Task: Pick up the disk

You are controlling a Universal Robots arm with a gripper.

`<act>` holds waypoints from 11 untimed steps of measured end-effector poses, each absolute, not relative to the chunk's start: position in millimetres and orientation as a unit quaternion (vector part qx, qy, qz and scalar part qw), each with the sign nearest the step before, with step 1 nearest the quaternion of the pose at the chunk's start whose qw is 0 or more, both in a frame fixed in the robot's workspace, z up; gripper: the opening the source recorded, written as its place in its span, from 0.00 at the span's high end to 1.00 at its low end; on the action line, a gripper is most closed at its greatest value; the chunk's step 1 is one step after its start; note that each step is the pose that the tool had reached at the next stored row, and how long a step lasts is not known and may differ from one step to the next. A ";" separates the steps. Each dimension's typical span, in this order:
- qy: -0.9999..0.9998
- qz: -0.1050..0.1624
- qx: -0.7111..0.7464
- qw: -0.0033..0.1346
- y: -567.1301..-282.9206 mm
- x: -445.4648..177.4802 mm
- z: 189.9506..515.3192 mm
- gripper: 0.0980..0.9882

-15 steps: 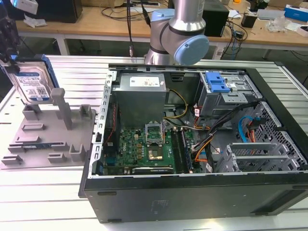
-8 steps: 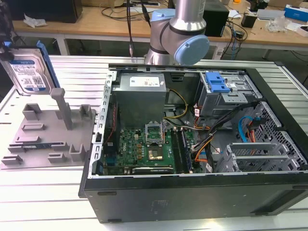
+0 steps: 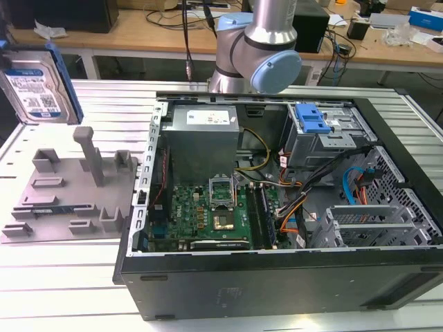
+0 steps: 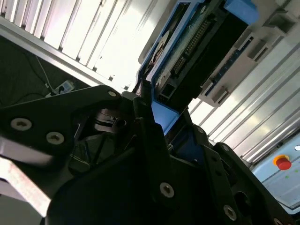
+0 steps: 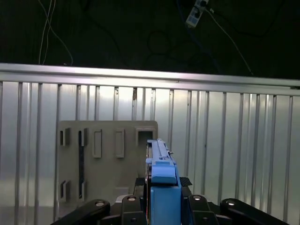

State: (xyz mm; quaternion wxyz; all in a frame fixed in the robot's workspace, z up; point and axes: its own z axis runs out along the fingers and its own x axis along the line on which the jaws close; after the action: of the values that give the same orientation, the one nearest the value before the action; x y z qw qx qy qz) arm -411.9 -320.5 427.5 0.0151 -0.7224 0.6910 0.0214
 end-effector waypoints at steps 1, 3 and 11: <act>0.691 0.023 -0.722 0.016 -320.6 -411.5 434.9 0.70; 0.691 0.024 -0.722 0.017 -320.8 -411.1 442.2 0.70; 0.691 0.029 -0.722 0.023 -323.0 -408.7 478.0 0.70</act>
State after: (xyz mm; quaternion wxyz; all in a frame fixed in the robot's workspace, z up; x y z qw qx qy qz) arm -408.7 -323.0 478.0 0.0228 -0.7222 0.6907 0.0289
